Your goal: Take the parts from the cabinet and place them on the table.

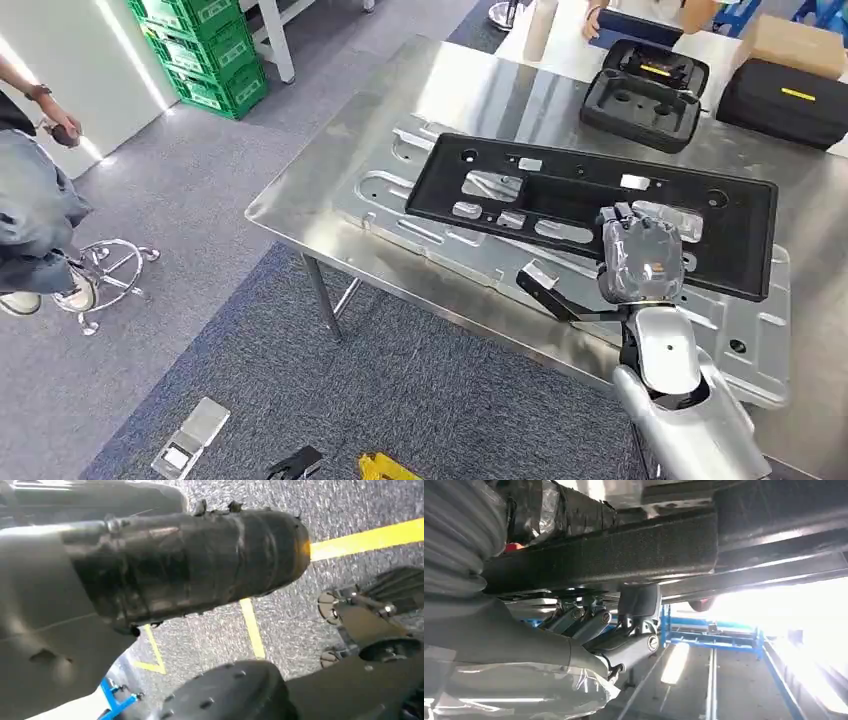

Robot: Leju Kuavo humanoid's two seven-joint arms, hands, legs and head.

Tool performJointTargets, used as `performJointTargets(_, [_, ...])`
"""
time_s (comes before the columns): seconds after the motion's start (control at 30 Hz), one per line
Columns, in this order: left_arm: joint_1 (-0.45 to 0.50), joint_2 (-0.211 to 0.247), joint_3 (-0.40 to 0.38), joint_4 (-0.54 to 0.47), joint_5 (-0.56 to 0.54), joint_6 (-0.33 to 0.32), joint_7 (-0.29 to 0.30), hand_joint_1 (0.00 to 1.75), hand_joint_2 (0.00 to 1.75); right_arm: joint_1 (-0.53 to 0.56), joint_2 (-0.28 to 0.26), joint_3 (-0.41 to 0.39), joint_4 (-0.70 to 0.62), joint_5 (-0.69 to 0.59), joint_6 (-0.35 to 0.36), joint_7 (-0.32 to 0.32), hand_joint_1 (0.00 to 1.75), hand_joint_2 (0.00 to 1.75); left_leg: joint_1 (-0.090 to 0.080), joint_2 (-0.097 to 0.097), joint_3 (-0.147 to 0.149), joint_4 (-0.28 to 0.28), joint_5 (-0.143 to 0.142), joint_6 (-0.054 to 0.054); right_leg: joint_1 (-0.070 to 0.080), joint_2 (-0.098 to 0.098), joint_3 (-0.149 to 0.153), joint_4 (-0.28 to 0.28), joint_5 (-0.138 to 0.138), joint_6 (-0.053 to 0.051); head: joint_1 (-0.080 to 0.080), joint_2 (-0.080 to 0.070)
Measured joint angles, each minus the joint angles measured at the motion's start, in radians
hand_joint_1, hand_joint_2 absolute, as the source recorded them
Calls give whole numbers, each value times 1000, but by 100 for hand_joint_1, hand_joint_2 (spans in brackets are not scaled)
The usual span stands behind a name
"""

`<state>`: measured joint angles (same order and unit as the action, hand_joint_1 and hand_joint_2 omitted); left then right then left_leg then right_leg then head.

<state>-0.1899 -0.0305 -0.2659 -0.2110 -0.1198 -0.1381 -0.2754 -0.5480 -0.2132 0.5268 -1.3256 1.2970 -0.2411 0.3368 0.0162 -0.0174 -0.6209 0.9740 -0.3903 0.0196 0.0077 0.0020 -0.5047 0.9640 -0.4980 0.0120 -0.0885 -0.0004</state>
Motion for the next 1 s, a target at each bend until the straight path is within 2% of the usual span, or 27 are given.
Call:
performJointTargets(0.07, [-4,-9,0,0,0,1,2,0,0,-2,0,1,0,0,3,0,175,175,1,-2,6,0,-7,8,-5,-1,-63,118,-29,13,3,0])
performJointTargets(0.1, [-3,-13,0,0,0,0,2,0,0,1,0,2,0,-3,7,0,175,175,0,-3,9,0,-13,10,-8,-1,-124,217,-64,18,3,0])
performJointTargets(0.13, [0,-17,0,0,0,0,2,0,0,8,1,5,1,-4,8,0,175,175,-1,-4,14,0,-19,11,-10,-1,-176,294,-97,20,3,0])
performJointTargets(0.17, [3,-19,0,0,0,0,2,0,0,14,2,7,1,-4,8,-1,175,175,-1,-5,20,0,-24,11,-10,-1,-206,326,-102,20,3,0])
performJointTargets(0.2, [5,-19,0,0,0,0,2,0,0,19,4,11,1,-4,8,-1,175,175,-3,-6,29,0,-31,11,-10,-1,-215,314,-80,16,3,0])
performJointTargets(0.37, [5,-19,0,0,0,0,2,0,0,19,4,11,2,-4,8,-1,175,175,-4,-6,32,0,-33,10,-10,-1,-214,304,-70,15,3,0])
performJointTargets(0.4, [5,-20,0,0,0,0,2,0,0,19,5,15,2,-4,9,-1,175,175,-7,-7,40,0,-39,10,-9,-1,-201,253,-29,9,4,0])
performJointTargets(0.43, [3,-20,0,0,0,0,2,0,0,17,5,17,2,-4,10,-1,175,175,-10,-7,52,0,-45,11,-6,-1,-172,164,33,-4,4,0])
performJointTargets(0.47, [-1,-28,-2,0,0,-3,4,0,0,3,21,26,2,-3,14,-5,175,175,-7,-5,68,-18,-58,-8,20,-10,-93,-19,97,-51,5,0])
performJointTargets(0.5, [-1,-28,-3,0,0,-2,5,0,0,2,29,31,6,-4,13,-5,175,175,-9,1,81,-12,-44,-17,21,-9,-77,-41,98,-56,5,0])
performJointTargets(0.53, [-3,-28,-3,0,0,-2,5,0,0,1,33,34,7,-5,12,-5,175,175,-9,1,81,-9,-60,-19,8,-10,-54,-59,107,-54,5,0])
performJointTargets(0.57, [-5,-28,-3,0,0,0,5,0,0,-1,35,35,11,-5,10,-5,175,175,-10,3,76,16,-72,-24,9,-10,-40,-66,106,-53,4,0])
performJointTargets(0.6, [-7,-27,-3,0,0,0,6,0,0,-5,42,38,15,-8,8,-5,175,175,-9,4,42,82,-100,-29,7,-11,-33,-67,103,-58,3,0])
performJointTargets(0.67, [-6,-21,-4,0,0,0,8,0,0,-5,52,43,22,-10,3,-5,175,175,-3,4,-53,233,-156,-41,7,-11,-26,-64,92,-56,3,0])
performJointTargets(0.7, [-3,-18,-4,0,0,0,7,0,0,-3,55,46,29,-12,2,-5,175,175,-2,5,-92,282,-168,-44,6,-10,-23,-61,85,-54,4,0])
performJointTargets(0.73, [0,-16,-4,0,0,0,7,0,0,-2,56,49,35,-15,2,-5,175,175,-1,5,-108,284,-154,-48,4,-9,-20,-56,78,-51,3,0])
performJointTargets(0.77, [2,-15,-5,0,0,0,6,0,0,-1,56,50,40,-21,1,-3,175,175,0,5,-100,241,-115,-49,1,-7,-16,-48,68,-47,3,0])
performJointTargets(0.83, [2,-14,-5,0,0,0,4,0,0,-2,56,50,52,-27,1,-2,175,175,7,6,-36,76,-4,-59,-7,-6,-7,-26,44,-36,3,0])
performJointTargets(0.87, [3,-13,-5,0,0,0,4,0,0,-2,56,50,57,-32,-2,0,175,175,10,3,-10,19,16,-68,-8,-6,-7,-15,30,-27,3,0])
performJointTargets(0.9, [2,-12,-5,1,0,0,4,0,0,-3,56,49,63,-35,-7,0,175,175,5,2,-18,9,-33,-52,-6,-3,-13,1,23,-21,2,0])
performJointTargets(0.93, [2,-12,-5,1,0,0,3,0,0,-3,56,48,68,-38,-7,0,175,175,3,4,-15,19,-16,-36,-4,-2,-19,0,18,-14,3,0])
performJointTargets(1.0, [7,-12,-5,1,0,0,-1,0,0,1,55,48,77,-38,-7,0,175,175,3,5,-14,21,-16,-19,-4,1,-10,2,11,-6,5,0])
